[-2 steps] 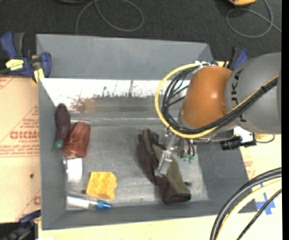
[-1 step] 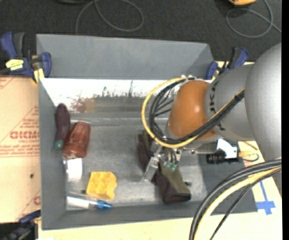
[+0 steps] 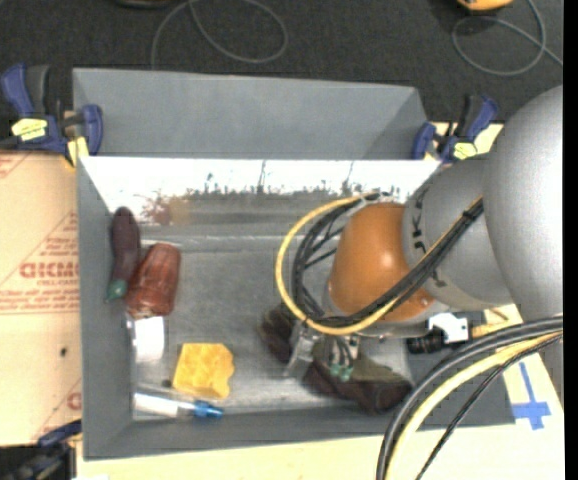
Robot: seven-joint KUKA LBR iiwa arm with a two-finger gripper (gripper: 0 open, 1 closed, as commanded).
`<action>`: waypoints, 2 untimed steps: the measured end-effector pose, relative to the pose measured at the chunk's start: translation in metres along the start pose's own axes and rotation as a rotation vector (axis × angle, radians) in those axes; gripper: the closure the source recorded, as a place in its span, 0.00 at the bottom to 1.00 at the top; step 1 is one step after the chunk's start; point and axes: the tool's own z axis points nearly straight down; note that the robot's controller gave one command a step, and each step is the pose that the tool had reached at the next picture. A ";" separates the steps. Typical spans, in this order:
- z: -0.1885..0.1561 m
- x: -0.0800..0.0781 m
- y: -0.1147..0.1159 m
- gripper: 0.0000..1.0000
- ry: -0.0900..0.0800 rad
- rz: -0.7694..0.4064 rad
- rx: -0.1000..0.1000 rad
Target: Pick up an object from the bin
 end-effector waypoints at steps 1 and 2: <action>0.000 0.000 0.000 1.00 0.000 0.000 0.000; -0.005 0.001 0.000 1.00 0.002 0.000 0.001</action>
Offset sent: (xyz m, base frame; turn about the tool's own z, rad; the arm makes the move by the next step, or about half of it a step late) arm 0.0002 -0.0002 0.0388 0.0000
